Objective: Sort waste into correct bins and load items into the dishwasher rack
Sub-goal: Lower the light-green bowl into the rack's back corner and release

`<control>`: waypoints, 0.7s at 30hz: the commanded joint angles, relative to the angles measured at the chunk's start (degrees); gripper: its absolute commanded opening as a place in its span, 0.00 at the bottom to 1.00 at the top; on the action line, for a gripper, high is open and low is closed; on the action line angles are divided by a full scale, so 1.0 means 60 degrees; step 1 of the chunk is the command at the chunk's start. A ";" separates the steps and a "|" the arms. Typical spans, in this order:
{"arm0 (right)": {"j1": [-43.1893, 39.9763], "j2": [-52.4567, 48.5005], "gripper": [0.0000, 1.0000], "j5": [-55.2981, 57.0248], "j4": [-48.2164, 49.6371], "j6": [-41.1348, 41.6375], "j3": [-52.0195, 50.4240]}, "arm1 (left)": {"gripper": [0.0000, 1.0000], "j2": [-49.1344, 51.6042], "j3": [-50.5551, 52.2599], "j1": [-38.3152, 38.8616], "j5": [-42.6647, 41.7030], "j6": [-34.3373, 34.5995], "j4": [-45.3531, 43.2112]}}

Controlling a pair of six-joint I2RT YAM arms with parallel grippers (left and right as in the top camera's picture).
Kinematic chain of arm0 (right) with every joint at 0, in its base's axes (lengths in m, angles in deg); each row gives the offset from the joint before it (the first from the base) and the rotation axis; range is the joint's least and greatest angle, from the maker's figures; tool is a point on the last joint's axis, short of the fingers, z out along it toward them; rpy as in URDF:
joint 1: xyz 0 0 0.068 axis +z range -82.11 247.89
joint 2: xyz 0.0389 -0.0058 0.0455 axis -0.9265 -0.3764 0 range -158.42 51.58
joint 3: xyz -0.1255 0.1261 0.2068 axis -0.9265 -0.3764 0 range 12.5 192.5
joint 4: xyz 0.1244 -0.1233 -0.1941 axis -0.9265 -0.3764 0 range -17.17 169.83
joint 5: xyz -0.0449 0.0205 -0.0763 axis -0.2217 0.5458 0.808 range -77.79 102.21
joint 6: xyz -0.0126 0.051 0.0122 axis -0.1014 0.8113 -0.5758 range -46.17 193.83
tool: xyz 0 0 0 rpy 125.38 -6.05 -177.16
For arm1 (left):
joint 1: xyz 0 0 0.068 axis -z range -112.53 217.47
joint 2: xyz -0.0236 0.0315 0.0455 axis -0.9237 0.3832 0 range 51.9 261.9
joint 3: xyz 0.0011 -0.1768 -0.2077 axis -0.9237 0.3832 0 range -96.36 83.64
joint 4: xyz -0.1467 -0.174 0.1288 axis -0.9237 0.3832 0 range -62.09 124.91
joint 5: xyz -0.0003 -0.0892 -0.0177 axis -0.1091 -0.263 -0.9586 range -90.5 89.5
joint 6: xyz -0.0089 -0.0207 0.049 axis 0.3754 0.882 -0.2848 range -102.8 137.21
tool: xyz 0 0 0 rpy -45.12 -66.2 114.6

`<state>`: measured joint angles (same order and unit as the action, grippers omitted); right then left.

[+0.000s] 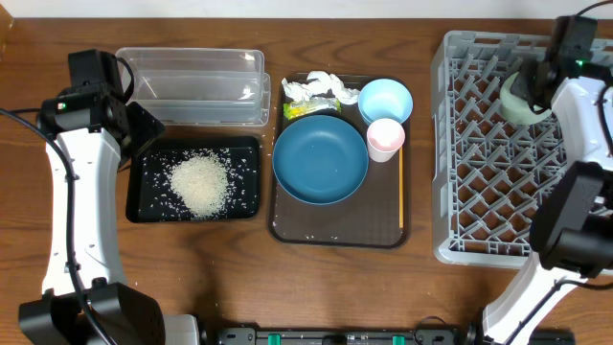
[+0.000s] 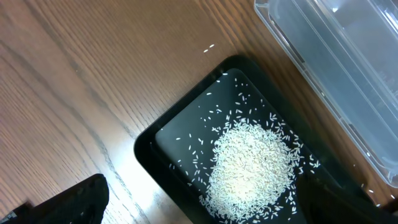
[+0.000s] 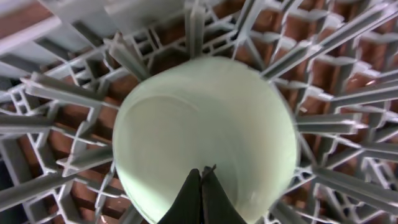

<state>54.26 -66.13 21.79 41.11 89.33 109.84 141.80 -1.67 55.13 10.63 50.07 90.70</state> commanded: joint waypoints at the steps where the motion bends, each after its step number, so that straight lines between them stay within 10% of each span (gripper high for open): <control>1: -0.0007 0.0044 0.01 0.0015 0.0051 0.0004 0.0000 | 0.97 0.0033 -0.0193 -0.0033 0.0157 0.0076 0.0029; 21: -0.0991 0.0317 0.01 0.0113 -0.0525 -0.0051 0.0000 | 0.97 0.0033 -0.0193 -0.0033 0.0157 0.0076 0.0026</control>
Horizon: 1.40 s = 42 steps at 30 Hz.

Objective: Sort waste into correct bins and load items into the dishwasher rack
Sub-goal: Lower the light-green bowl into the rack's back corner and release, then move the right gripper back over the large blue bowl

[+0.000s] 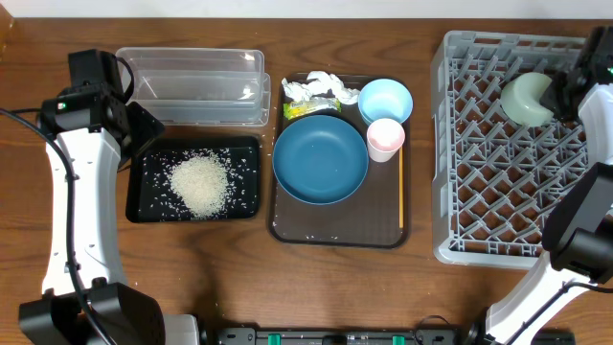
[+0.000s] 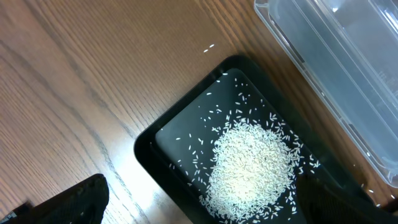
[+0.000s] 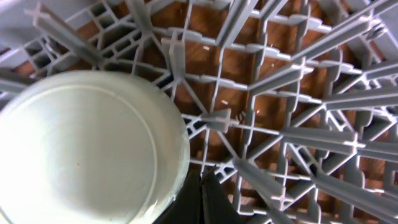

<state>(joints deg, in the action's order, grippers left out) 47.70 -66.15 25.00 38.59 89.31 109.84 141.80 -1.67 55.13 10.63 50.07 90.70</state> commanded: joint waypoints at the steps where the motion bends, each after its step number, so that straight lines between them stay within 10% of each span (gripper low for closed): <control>1: 0.0131 0.0433 0.01 -0.0543 -0.0142 -0.0047 0.0000 | 0.97 0.0033 -0.0193 -0.0033 0.0157 0.0076 0.0026; 8: 0.0623 0.1956 0.04 -0.3147 -0.0284 -0.0015 0.0000 | 0.97 0.0033 -0.0193 -0.0033 0.0157 0.0076 0.0026; 12: 0.0969 0.2856 0.59 -0.6240 -0.0273 -0.0022 0.0000 | 0.97 0.0033 -0.0193 -0.0033 0.0157 0.0076 0.0026; 17: 0.1851 0.3198 0.61 -0.7883 -0.0313 -0.0616 0.0000 | 0.97 0.0033 -0.0193 -0.0033 0.0157 0.0076 0.0026; 29: 0.5260 0.2437 0.61 -0.3854 -0.3162 -0.0809 0.0000 | 0.98 0.0033 -0.0193 -0.0033 0.0157 0.0076 0.0026; 42: 0.8247 0.1486 0.61 -0.3880 -0.2357 -0.1767 -0.0004 | 0.98 0.0033 -0.0193 -0.0033 0.0157 0.0076 0.0026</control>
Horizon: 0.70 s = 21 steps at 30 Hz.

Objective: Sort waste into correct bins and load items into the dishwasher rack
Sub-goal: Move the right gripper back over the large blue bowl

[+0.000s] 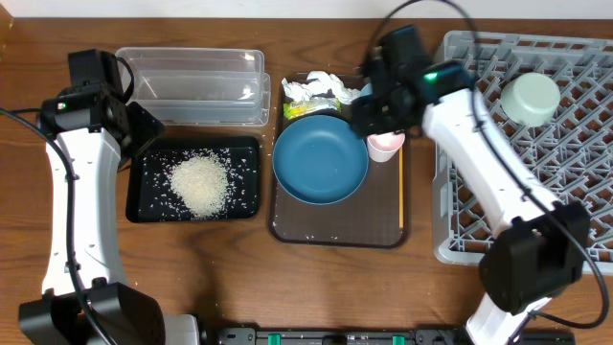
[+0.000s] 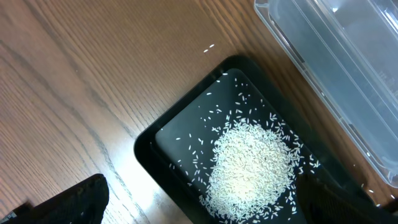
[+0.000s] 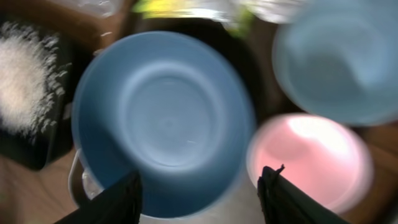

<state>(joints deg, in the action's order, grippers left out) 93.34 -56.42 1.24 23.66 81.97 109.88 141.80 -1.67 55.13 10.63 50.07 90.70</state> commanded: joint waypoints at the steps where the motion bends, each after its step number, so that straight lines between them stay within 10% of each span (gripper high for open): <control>1: 0.0973 -0.0149 0.63 0.0087 0.0302 -0.0652 -0.0007 | 0.97 0.0033 -0.0193 -0.0033 0.0157 0.0076 0.0026; 21: 0.3894 -0.2575 0.65 0.1650 0.1606 -0.0729 -0.0007 | 0.98 0.0033 -0.0193 -0.0033 0.0157 0.0076 0.0026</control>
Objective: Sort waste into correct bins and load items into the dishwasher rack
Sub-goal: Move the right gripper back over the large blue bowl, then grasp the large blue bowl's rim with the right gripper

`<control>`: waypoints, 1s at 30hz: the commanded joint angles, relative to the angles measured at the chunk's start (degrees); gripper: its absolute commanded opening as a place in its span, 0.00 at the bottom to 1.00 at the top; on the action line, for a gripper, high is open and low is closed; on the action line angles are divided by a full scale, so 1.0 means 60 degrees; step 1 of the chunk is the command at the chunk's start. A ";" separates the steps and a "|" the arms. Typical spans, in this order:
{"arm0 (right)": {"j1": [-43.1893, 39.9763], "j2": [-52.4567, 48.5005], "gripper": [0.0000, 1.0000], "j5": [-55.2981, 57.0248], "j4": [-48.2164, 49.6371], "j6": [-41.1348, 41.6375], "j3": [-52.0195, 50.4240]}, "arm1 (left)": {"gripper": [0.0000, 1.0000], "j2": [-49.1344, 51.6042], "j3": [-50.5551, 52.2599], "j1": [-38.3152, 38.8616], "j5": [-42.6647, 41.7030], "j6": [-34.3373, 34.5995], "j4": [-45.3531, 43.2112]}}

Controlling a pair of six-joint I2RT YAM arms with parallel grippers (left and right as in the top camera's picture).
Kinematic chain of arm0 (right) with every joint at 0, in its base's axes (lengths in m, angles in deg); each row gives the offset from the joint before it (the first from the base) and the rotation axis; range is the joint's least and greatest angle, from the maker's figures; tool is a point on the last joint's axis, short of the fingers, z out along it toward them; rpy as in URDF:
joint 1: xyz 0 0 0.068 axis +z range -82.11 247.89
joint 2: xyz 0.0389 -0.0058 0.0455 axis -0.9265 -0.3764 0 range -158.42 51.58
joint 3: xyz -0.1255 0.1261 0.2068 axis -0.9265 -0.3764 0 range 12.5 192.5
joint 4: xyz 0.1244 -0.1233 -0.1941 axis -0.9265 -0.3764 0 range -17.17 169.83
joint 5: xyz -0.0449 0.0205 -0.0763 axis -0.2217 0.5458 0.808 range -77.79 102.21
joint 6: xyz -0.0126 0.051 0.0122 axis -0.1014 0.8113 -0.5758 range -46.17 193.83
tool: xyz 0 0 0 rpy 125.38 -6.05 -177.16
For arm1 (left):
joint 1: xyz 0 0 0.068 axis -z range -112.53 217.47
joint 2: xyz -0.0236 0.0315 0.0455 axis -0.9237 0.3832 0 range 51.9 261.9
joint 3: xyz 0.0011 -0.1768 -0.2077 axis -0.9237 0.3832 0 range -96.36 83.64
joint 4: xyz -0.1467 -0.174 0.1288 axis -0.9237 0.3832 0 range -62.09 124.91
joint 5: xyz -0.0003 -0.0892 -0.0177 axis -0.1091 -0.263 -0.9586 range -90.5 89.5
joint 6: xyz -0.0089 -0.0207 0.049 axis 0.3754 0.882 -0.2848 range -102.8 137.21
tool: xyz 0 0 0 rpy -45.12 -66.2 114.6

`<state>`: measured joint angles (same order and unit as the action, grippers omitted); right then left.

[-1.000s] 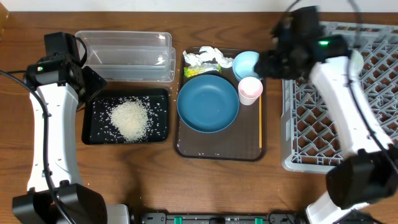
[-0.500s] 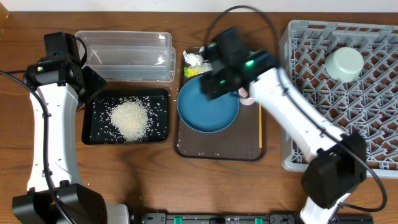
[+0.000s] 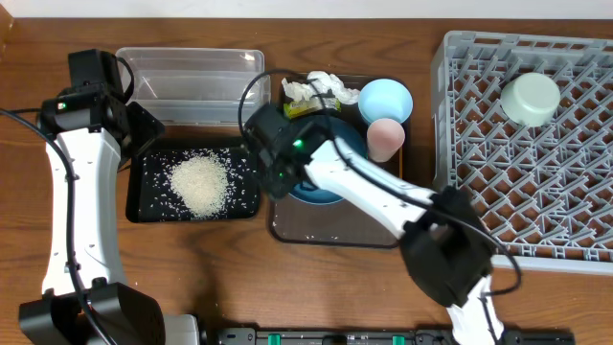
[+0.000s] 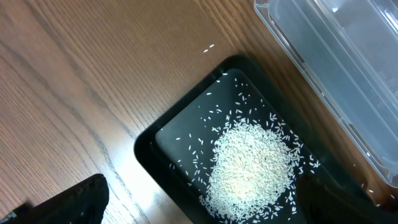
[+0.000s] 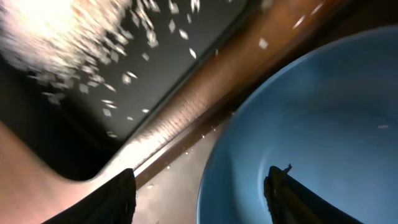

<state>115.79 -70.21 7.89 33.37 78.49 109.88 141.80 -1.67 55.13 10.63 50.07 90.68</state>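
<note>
A dark blue plate (image 3: 337,132) lies on the brown tray (image 3: 335,233). My right gripper (image 3: 275,165) is low at the plate's left edge. In the right wrist view the right gripper (image 5: 202,186) is open, and the plate rim (image 5: 214,177) lies between its fingers, with nothing gripped. A light blue bowl (image 3: 385,99), a pink cup (image 3: 385,140) and crumpled wrappers (image 3: 316,87) sit at the tray's far end. A pale green bowl (image 3: 530,98) rests upside down in the grey rack (image 3: 536,201). My left gripper (image 4: 205,202) hangs open over the rice.
A black tray (image 3: 144,206) holding a heap of rice (image 3: 198,182) sits left of the brown tray, close to my right gripper. Behind it stands a clear plastic bin (image 3: 192,86). The right arm stretches across the brown tray's near half.
My right gripper was open, high over the plate and pink cup. Now it is low at the plate's left rim, next to the black tray. The left arm is unmoved.
My right gripper's shut fingers were against the pale green bowl in the rack. Then it was beside the bowl, still shut, with the bowl left in the rack. Later it was open over the brown tray, and now it straddles the blue plate's left rim.
</note>
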 commanded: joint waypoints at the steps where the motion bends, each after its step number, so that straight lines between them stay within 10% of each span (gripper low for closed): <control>1: 0.0193 -0.0350 0.64 0.0546 -0.0015 -0.0146 -0.0007 | 0.97 0.0033 -0.0193 -0.0033 0.0157 0.0076 0.0029; 10: 0.0280 -0.0372 0.28 0.0565 -0.0157 -0.0076 -0.0007 | 0.97 0.0033 -0.0193 -0.0033 0.0157 0.0076 0.0029; 30: 0.0280 -0.0488 0.02 0.0353 -0.0470 0.0608 0.0018 | 0.97 0.0033 -0.0193 -0.0033 0.0157 0.0076 0.0029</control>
<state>116.79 -72.92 10.86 30.55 80.63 109.84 141.80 -1.67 55.13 10.63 50.07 90.70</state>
